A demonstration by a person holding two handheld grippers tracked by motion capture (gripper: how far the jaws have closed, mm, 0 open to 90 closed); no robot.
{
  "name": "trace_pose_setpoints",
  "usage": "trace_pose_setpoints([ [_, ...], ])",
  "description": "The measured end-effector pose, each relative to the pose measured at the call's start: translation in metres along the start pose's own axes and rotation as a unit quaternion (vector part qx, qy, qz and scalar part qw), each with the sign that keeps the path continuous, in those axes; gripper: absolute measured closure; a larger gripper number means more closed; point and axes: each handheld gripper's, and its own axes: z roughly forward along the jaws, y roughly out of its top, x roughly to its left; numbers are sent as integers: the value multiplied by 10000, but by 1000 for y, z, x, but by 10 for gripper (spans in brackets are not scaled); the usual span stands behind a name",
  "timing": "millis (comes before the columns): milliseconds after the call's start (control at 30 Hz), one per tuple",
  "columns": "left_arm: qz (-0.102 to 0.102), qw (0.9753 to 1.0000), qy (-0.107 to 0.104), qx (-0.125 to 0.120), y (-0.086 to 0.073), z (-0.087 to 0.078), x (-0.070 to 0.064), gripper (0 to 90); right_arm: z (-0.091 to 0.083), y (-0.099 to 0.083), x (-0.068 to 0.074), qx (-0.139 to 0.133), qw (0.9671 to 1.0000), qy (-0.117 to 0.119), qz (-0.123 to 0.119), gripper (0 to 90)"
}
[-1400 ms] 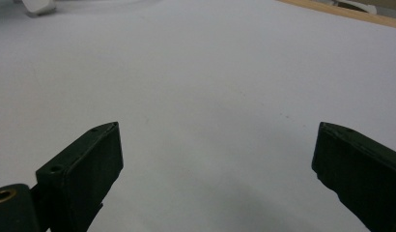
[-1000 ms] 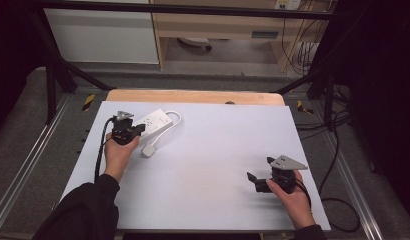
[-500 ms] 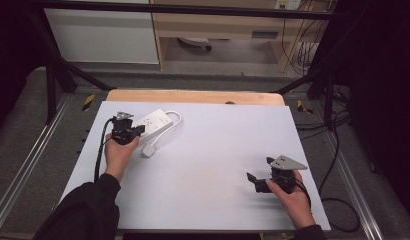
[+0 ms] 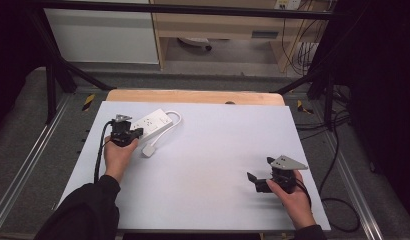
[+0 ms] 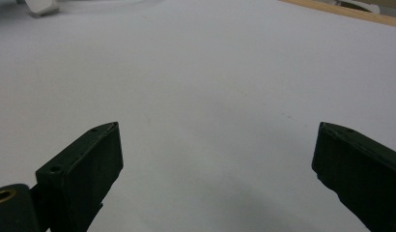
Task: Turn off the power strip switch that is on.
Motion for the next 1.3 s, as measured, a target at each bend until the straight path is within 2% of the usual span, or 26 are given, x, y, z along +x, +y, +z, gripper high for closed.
trace_pose_setpoints([
  [800, -32, 10000, 41, -40, -7, -3, 0, 900, 0, 0, 1, -6, 10000, 28, 10, 45],
  [1300, -77, 9999, -61, -63, -8, -1, -1, 900, 0, 0, 1, 14, 10000, 40, 4, 45],
])
